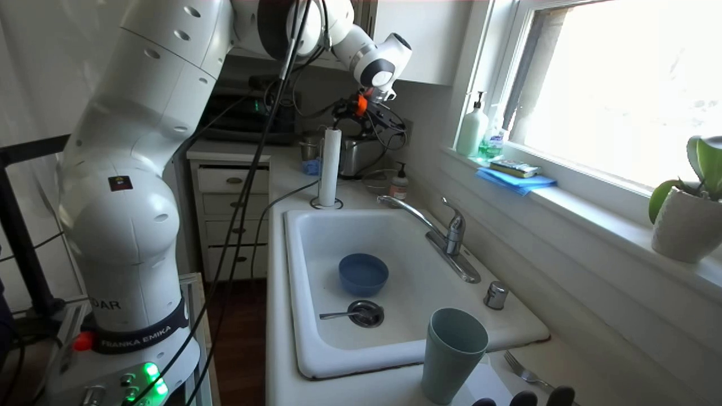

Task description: Remove the paper towel roll directly on the counter

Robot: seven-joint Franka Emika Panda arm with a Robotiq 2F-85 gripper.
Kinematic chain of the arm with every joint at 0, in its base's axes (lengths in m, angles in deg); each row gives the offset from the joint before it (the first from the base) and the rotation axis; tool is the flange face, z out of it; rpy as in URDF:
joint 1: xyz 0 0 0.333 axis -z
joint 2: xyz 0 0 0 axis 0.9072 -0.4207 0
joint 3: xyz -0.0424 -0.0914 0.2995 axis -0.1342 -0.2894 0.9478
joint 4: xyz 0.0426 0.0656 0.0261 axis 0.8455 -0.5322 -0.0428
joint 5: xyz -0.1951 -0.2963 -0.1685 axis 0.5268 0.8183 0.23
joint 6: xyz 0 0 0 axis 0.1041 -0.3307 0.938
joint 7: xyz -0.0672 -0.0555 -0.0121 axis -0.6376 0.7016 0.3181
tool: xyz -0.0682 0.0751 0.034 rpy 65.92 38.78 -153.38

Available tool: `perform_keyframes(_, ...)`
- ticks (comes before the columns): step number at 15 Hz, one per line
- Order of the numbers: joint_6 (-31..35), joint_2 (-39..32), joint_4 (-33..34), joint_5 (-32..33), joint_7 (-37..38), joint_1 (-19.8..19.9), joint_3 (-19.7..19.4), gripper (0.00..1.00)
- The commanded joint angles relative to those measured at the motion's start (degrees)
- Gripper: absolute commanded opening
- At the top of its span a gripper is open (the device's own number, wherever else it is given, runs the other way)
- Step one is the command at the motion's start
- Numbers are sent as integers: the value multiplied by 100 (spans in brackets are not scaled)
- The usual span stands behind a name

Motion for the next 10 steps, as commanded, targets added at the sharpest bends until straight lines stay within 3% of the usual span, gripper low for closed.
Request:
perform_keyframes(1, 98, -238, 245, 37, 105, 10, 89, 86)
perform_keyframes(3, 133, -272, 248, 40, 104, 15, 97, 67)
perform_keyframes(10, 93, -249, 411, 141, 99, -24, 121, 18)
